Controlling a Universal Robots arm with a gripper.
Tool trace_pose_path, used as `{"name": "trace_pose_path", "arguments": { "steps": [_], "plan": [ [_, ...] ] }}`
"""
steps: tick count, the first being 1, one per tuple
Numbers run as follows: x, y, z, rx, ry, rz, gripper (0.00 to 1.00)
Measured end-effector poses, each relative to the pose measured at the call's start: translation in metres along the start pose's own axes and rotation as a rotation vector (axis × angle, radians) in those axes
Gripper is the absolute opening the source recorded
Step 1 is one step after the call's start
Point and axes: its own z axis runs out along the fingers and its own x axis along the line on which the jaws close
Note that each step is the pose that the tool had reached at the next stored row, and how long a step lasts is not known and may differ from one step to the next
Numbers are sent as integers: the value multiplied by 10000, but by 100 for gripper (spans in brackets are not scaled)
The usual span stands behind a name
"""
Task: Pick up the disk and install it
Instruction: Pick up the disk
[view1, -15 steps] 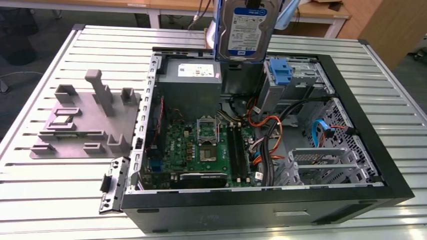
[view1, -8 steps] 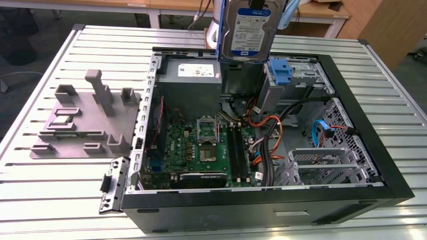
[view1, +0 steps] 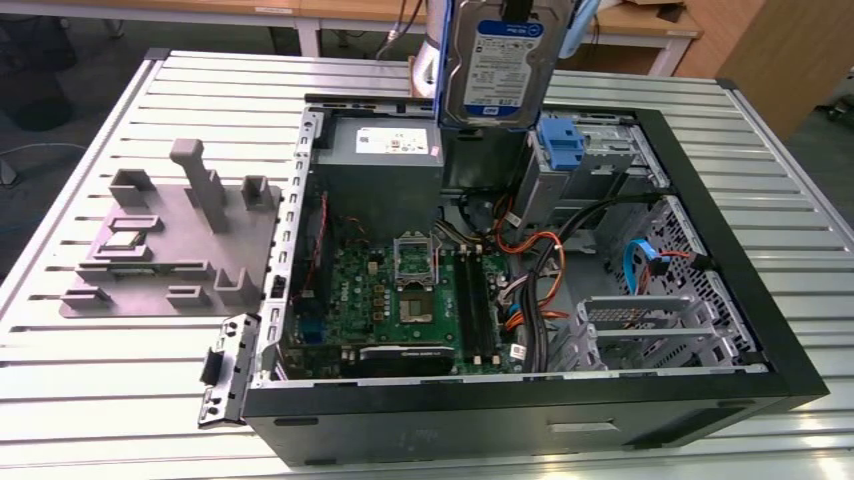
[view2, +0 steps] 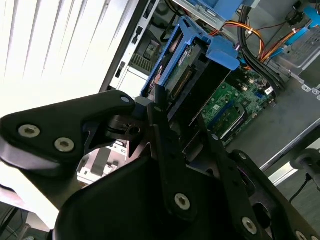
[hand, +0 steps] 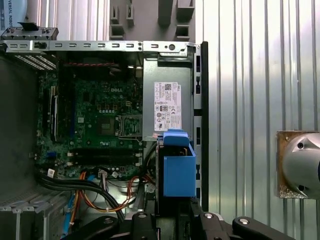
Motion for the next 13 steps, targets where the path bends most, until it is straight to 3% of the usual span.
{"name": "trace_pose_path", "arguments": {
  "steps": [13],
  "plan": [
    [115,-5,9,0,0,0,35]
  ]
}}
